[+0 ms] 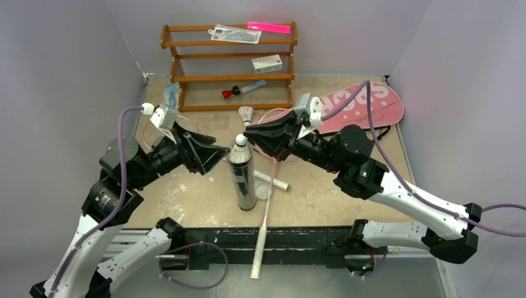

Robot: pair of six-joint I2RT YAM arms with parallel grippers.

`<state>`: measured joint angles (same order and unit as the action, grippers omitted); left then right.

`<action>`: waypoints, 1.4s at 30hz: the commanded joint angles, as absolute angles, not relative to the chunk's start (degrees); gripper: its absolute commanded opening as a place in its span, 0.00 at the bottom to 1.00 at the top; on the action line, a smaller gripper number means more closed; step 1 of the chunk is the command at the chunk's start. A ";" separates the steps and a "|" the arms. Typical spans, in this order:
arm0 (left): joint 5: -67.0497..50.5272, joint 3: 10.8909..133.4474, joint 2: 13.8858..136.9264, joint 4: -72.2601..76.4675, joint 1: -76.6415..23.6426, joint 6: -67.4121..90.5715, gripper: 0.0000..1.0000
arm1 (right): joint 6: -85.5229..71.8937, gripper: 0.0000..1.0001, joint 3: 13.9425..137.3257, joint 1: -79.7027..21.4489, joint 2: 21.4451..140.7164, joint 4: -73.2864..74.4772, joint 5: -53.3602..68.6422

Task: Pack up the badminton gear
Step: Place the shuttlecock at the shuttle tube.

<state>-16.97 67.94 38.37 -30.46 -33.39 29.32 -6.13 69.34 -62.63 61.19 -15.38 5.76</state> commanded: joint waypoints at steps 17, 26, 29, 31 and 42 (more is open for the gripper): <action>-19.67 67.73 40.12 -30.06 -33.27 29.58 0.38 | -9.01 0.00 77.80 -62.75 68.05 -6.15 4.03; -21.08 67.76 41.18 -30.43 -33.25 29.23 0.34 | -9.28 0.00 76.93 -62.74 68.71 -6.28 6.58; -21.18 67.58 41.38 -30.66 -33.23 29.18 0.33 | -9.26 0.00 76.52 -62.75 68.60 -6.18 6.97; -21.14 67.27 41.34 -30.65 -33.30 29.05 0.29 | -9.27 0.00 76.38 -62.75 68.60 -5.90 7.52; -20.57 67.23 41.57 -31.38 -33.27 28.89 0.26 | -8.80 0.00 75.09 -62.75 68.49 -4.13 11.80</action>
<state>-20.53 67.68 40.86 -30.48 -33.39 29.39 -8.80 75.77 -62.61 68.62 -6.09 7.77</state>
